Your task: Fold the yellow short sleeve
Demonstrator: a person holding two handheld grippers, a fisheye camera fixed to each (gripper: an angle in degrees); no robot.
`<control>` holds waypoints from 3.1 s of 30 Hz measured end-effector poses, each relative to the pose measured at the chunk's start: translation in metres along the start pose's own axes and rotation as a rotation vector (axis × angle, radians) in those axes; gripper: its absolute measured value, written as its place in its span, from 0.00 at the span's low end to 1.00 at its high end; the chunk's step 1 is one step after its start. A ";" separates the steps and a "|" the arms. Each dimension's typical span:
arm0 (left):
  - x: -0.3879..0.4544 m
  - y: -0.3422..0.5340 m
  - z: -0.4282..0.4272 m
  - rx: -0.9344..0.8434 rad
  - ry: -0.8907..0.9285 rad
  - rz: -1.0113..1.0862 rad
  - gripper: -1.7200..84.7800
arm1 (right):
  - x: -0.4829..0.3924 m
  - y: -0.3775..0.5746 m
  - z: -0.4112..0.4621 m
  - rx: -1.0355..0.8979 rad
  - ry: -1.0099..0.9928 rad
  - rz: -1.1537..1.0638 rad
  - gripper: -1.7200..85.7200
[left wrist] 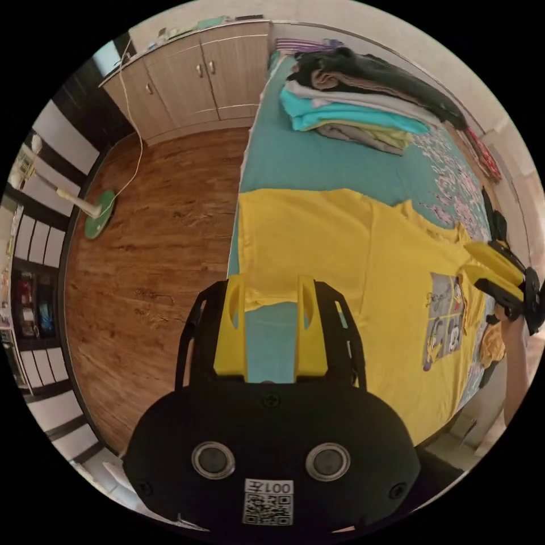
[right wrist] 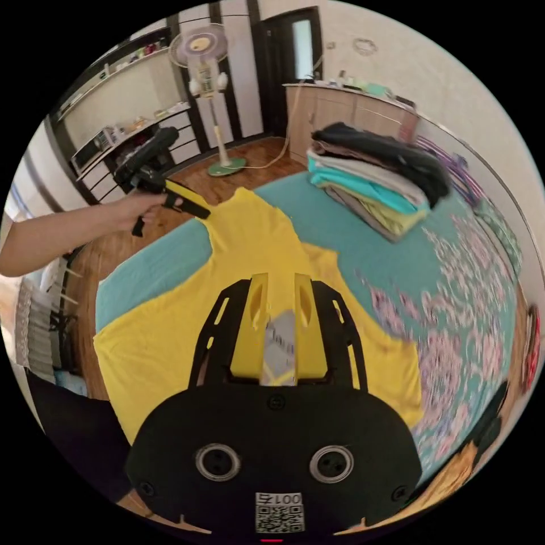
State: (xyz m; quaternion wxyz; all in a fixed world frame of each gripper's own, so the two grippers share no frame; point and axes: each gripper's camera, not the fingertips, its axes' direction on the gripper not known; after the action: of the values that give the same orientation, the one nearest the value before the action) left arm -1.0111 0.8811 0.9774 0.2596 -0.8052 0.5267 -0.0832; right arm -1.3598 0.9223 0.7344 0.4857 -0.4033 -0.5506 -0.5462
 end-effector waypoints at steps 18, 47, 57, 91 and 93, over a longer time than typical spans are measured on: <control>-0.062 0.043 0.022 0.147 -0.087 0.057 0.01 | 0.117 -0.230 0.300 -0.343 -0.183 -0.474 0.15; -0.255 0.066 0.075 0.202 0.307 -0.388 0.18 | 0.357 -0.310 0.303 -0.086 -0.677 -0.747 0.08; -0.307 0.066 0.085 0.344 0.563 -0.279 0.22 | 0.423 -0.331 0.262 -0.075 -1.012 -0.858 0.12; -0.266 0.059 0.063 0.419 0.618 0.206 0.00 | 0.408 -0.311 0.159 -0.016 -0.518 -0.620 0.05; -0.242 0.056 0.070 0.345 0.577 0.280 0.00 | 0.401 -0.296 0.151 -0.019 -0.559 -0.584 0.04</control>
State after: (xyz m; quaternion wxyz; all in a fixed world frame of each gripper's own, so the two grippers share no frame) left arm -1.1323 1.1021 0.9229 0.2410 -0.6130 0.6617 -0.3583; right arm -1.7438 1.0142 1.0743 0.1379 -0.3672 -0.7479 -0.5356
